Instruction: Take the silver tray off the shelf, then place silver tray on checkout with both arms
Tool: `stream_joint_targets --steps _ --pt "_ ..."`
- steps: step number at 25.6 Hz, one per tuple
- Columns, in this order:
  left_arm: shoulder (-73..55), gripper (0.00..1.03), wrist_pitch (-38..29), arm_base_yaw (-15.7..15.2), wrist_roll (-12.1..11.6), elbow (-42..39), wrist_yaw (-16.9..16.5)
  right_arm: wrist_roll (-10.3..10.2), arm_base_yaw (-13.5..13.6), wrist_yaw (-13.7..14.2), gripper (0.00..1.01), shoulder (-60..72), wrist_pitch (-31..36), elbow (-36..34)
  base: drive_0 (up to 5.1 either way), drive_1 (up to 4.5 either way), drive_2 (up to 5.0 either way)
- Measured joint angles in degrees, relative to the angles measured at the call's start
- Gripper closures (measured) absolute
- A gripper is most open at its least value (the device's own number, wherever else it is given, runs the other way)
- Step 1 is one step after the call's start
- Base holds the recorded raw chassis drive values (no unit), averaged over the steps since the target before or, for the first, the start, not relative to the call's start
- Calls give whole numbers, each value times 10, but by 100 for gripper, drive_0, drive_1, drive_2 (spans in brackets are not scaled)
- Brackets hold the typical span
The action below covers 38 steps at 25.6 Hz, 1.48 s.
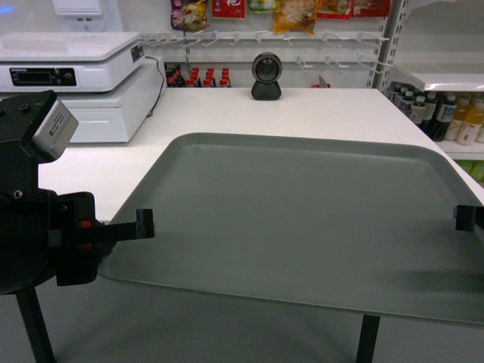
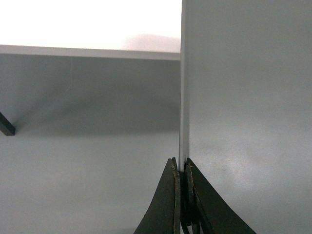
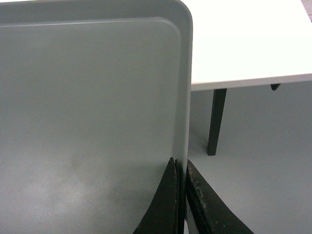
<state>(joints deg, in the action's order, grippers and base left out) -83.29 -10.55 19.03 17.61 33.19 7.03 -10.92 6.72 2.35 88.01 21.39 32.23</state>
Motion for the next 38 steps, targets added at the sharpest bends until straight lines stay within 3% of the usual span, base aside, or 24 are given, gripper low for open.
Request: stream_joint_targets --steps 14,36,38 --pt "0 100 -3 0 0 0 0 0 0 1 98 0 3 0 0 414 -413" --pt "-1 100 -2 0 0 0 0 0 0 1 98 0 1 1 0 0 0" --pt "-3 100 -19 2 1 -2 13 7 -1 -6 98 2 24 -4 0 0 0"
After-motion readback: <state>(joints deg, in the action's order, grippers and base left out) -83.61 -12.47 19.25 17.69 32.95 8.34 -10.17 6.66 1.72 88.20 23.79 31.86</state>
